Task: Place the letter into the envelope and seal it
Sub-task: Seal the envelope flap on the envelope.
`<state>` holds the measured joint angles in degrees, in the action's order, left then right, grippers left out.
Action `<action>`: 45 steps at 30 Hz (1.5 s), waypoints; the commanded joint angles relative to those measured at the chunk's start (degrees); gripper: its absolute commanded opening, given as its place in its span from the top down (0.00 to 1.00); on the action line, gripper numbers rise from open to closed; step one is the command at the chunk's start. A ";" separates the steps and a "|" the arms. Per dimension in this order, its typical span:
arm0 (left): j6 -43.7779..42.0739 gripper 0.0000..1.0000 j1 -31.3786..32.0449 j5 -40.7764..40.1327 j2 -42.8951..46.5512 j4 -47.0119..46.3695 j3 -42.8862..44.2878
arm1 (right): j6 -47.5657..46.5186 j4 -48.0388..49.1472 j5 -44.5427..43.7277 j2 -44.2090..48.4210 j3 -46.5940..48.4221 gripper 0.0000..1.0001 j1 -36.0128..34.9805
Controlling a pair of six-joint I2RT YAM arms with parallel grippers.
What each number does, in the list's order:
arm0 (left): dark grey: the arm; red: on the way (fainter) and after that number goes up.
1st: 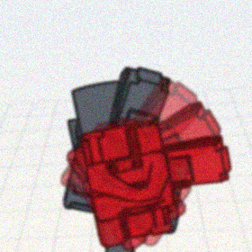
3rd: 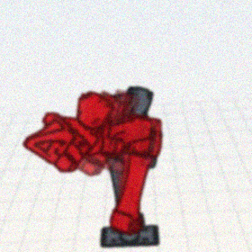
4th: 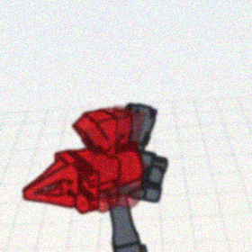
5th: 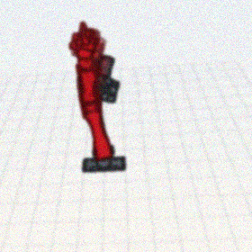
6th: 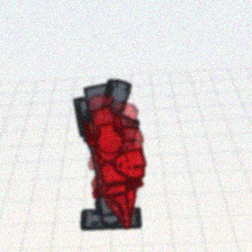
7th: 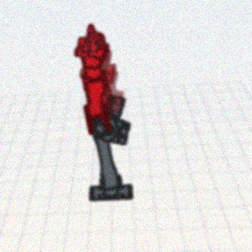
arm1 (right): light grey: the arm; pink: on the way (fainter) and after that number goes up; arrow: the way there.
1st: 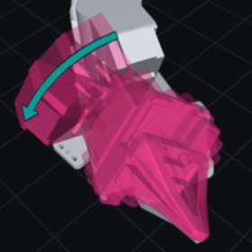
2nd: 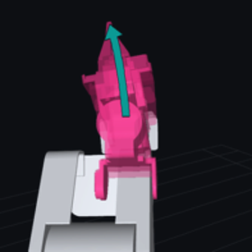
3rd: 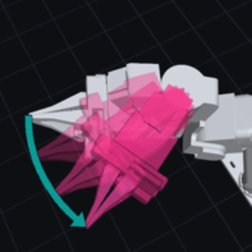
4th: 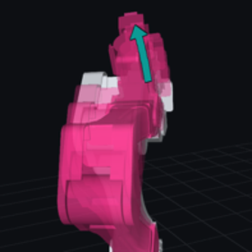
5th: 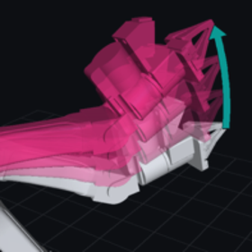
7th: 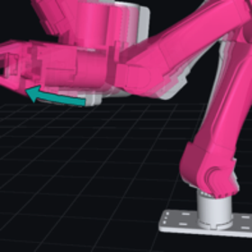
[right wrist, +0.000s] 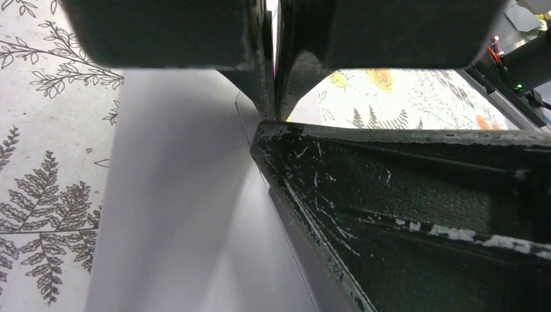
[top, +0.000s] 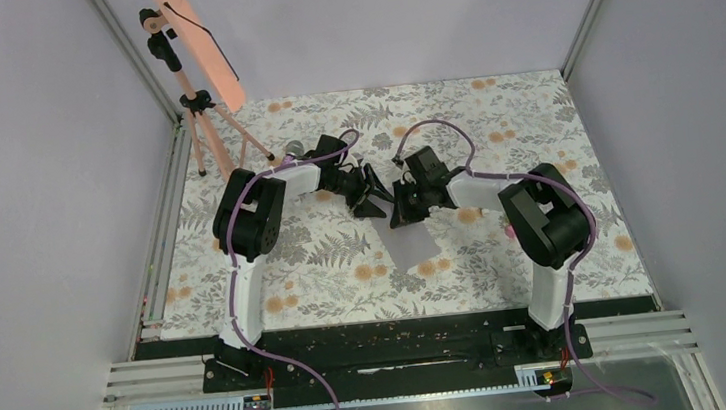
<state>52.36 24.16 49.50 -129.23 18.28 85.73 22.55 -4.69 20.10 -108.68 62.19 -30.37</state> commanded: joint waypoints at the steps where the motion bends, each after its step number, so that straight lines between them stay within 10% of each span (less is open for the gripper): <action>1: -1.41 0.48 -0.31 -3.83 -0.07 -0.17 -1.53 | -0.12 -2.60 -3.32 2.05 -4.01 1.00 -0.38; 29: -15.75 0.47 4.28 -10.34 11.90 18.99 7.80 | 1.45 -2.85 -27.75 37.37 -12.58 1.00 2.18; 45: -13.54 0.48 12.91 -16.72 3.99 14.94 6.78 | 5.67 -3.69 -20.80 38.39 -16.50 1.00 11.32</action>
<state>38.13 37.76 37.65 -121.40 35.62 91.57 27.09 -8.78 -2.07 -70.15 45.15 -19.42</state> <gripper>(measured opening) 0.523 0.026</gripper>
